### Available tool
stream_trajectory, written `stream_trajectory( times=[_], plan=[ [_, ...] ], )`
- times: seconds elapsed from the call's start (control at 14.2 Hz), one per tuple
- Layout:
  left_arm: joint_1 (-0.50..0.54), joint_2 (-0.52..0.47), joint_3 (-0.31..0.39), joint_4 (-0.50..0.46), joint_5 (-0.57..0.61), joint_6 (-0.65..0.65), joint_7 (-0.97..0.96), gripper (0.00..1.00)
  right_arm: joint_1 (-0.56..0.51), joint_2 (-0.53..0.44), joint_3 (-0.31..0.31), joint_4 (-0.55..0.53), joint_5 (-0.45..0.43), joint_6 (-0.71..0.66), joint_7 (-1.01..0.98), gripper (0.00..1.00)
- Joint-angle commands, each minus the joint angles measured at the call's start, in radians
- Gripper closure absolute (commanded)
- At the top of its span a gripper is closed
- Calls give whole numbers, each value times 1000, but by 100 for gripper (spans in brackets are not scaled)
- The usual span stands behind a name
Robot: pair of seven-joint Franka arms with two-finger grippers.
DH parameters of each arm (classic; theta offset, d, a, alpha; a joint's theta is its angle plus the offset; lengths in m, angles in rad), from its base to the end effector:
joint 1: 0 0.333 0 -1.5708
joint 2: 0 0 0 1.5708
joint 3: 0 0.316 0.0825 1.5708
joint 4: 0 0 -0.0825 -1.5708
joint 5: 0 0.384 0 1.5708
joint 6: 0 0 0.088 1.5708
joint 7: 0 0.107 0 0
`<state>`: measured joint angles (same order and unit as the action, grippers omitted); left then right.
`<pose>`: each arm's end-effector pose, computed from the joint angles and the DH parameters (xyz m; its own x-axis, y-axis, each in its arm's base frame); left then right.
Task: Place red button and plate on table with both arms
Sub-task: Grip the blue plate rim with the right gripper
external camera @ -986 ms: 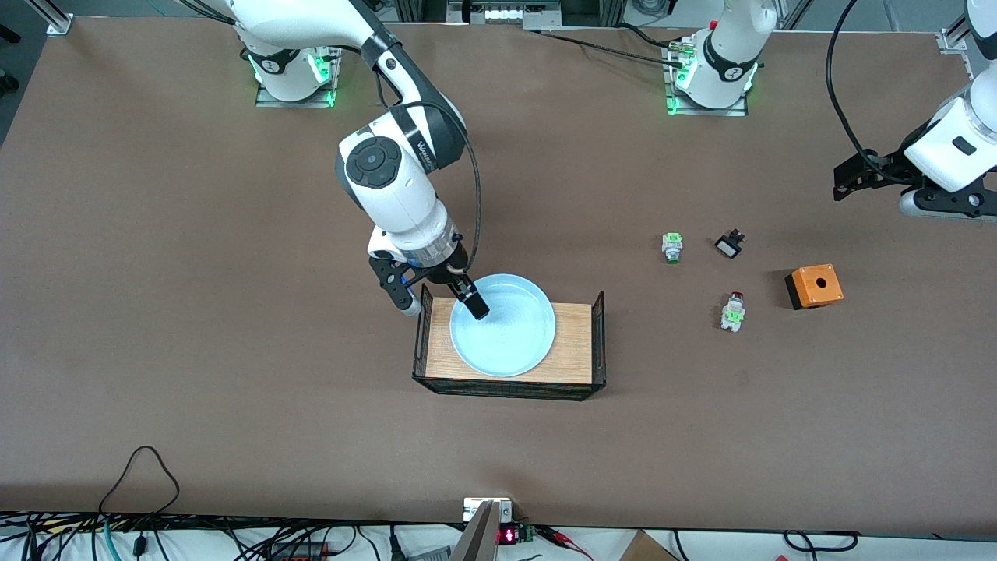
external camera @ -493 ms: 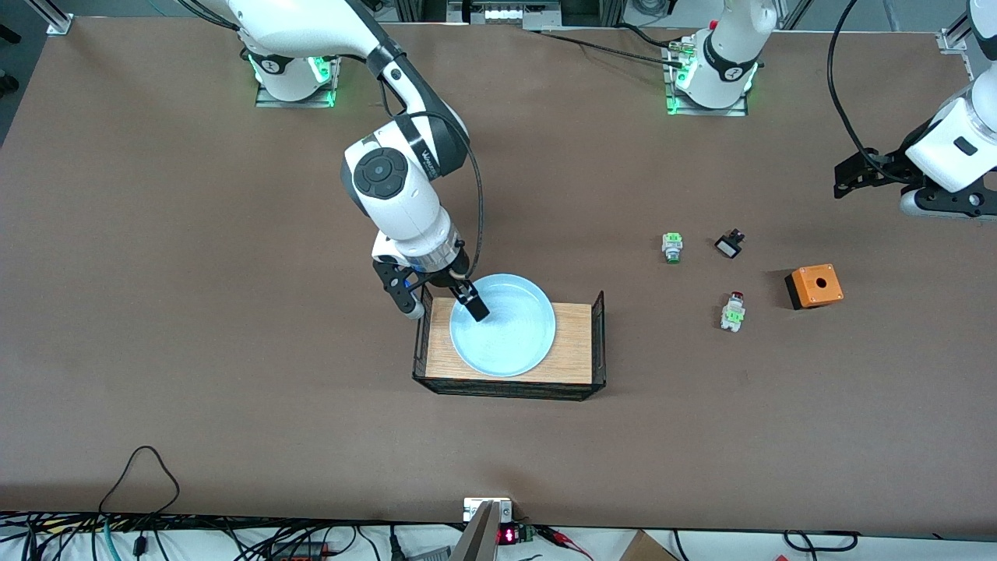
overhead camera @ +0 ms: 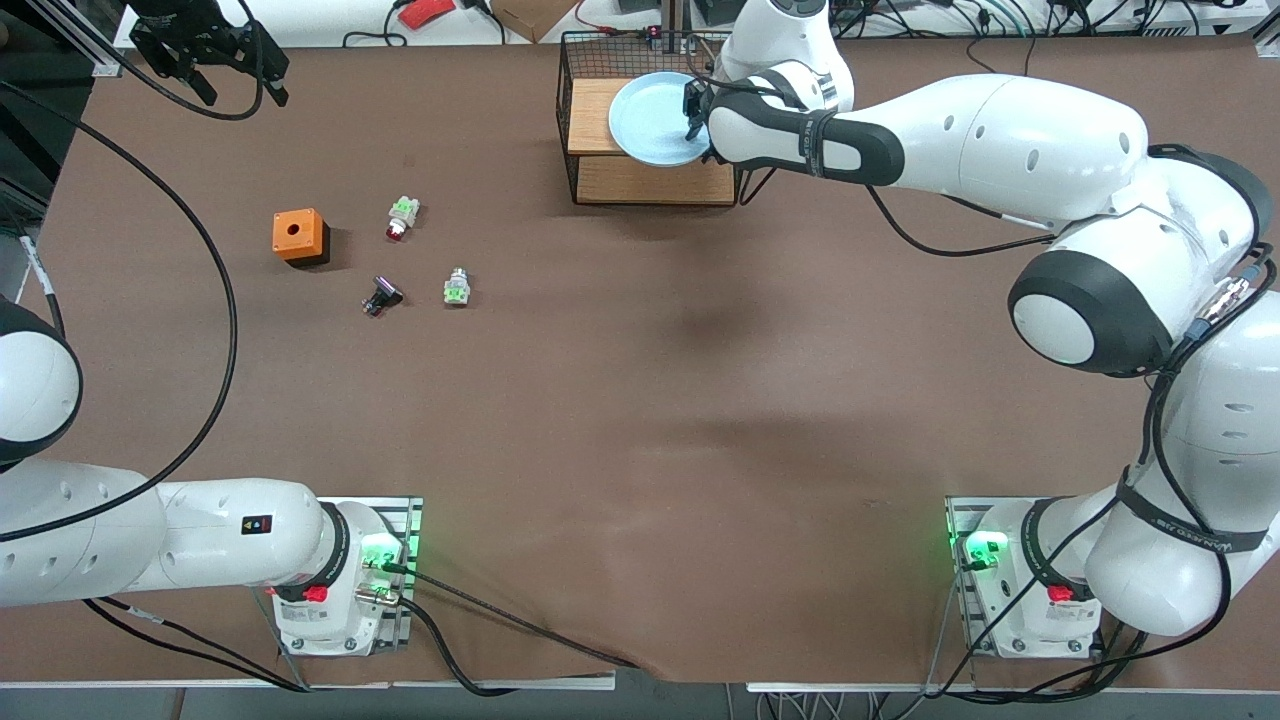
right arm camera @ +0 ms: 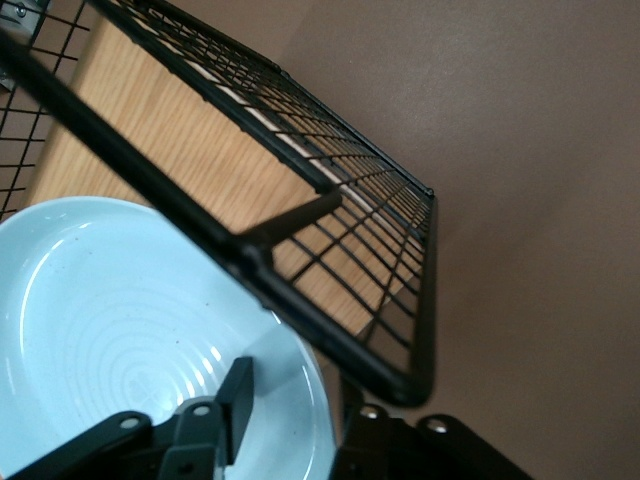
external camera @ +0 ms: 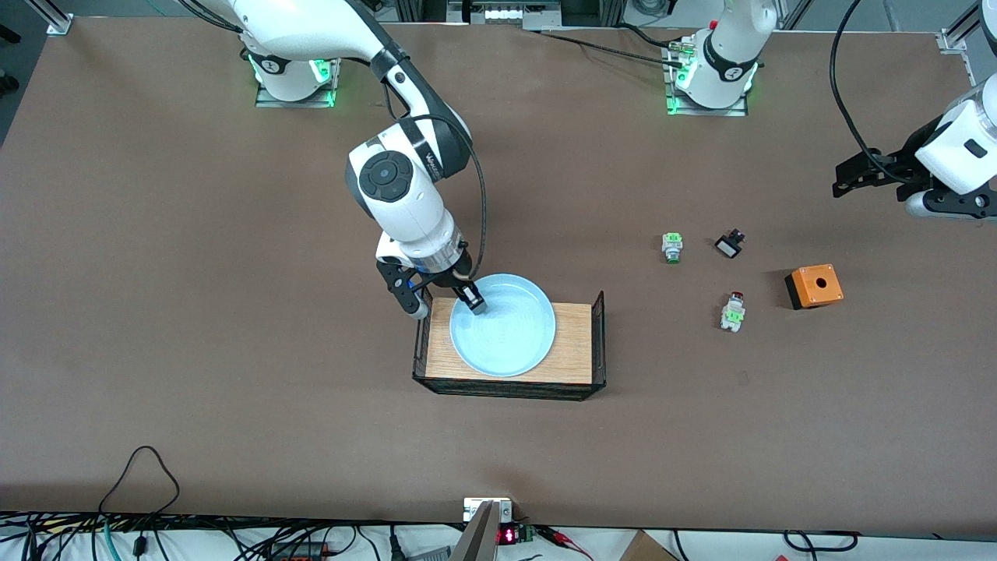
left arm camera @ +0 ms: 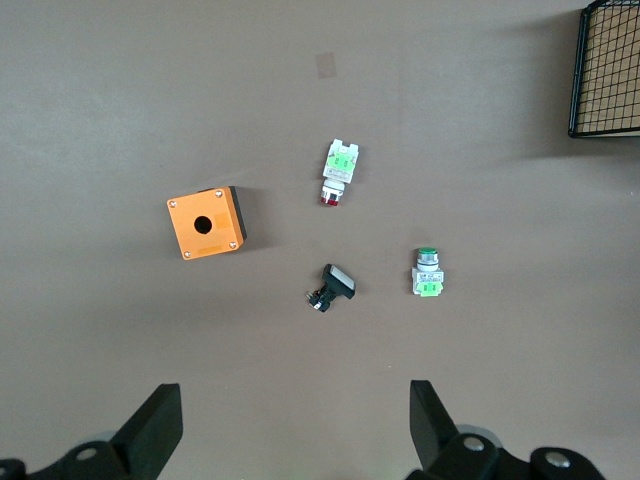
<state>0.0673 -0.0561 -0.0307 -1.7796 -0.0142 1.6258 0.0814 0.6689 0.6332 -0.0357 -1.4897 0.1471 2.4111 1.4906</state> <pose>0.5336 0.0177 0.5612 0.9944 -0.0440 -0.0963 -0.0422 -0.9989 0.0202 0.5918 0.4418 0.3305 0.5952 -0.7995 -0.0811 -0.7820 -0.5531 -0.2873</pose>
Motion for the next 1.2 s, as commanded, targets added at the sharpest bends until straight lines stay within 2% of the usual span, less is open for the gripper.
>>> stream_trajectory(
  times=[0.0, 0.07, 0.14, 0.21, 0.77, 1.13],
  plan=[
    [5, 9, 0, 19, -15, -18, -6, 0, 17, 11, -7, 22, 3, 3, -3, 84],
    [5, 9, 0, 19, -13, -18, -6, 0, 23, 13, -7, 22, 0, 3, -9, 94],
    [5, 9, 0, 19, -15, -18, -6, 0, 23, 13, -7, 22, 0, 2, -9, 99],
    [5, 9, 0, 19, -15, -18, -6, 0, 23, 13, -7, 22, 0, 2, -10, 100],
    [5, 9, 0, 19, -15, -18, -6, 0, 34, -4, -7, 26, 11, 0, -4, 100],
    [5, 9, 0, 19, -15, -18, -6, 0, 47, -91, -9, 26, 15, -9, -6, 100]
  ],
)
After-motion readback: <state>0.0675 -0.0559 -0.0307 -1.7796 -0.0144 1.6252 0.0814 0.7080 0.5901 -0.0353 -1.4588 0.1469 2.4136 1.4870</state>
